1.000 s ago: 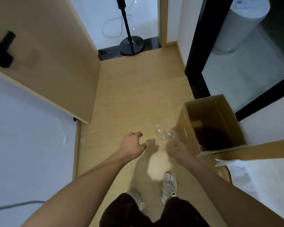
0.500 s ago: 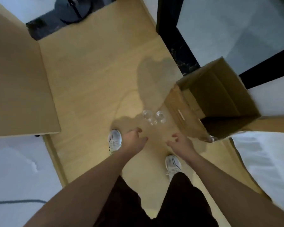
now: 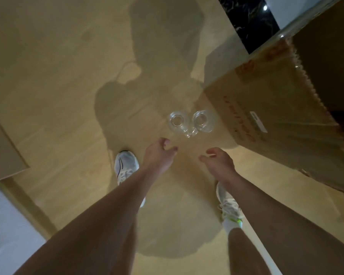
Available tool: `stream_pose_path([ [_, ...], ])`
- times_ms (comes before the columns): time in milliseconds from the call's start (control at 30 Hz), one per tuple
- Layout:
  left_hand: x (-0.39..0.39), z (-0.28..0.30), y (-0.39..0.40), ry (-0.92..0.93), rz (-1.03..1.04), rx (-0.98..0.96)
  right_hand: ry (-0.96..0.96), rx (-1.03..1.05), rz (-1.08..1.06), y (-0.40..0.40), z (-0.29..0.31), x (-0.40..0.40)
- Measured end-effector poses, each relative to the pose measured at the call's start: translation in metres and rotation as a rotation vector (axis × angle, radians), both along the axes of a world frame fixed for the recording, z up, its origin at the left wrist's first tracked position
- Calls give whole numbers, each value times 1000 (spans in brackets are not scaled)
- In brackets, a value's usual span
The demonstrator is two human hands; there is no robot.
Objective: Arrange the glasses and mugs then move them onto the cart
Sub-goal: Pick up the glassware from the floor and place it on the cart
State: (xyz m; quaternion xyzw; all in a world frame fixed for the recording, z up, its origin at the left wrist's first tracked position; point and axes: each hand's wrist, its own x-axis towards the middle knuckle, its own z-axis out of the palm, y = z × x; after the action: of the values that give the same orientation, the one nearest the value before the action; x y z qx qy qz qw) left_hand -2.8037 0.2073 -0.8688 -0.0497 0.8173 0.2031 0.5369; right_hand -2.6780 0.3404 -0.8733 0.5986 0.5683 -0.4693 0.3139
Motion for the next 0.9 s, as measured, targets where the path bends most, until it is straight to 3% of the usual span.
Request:
stream_pose_path([
  [167,20,-98,0,-142,145,11,35,-1,-200,8,-113,11],
  [267,31,-141,8,-217,229,58,90,-41,-306,10,-151,10],
  [467,40,-187,43,-356,471,191,252,-387,-684,8,-202,2],
  [733,47,-194,44,-495,753,230,339,-482,-867,12,-209,6],
  [900,28,-169,34,-481,919,210,270,-390,-903,22,-177,4],
])
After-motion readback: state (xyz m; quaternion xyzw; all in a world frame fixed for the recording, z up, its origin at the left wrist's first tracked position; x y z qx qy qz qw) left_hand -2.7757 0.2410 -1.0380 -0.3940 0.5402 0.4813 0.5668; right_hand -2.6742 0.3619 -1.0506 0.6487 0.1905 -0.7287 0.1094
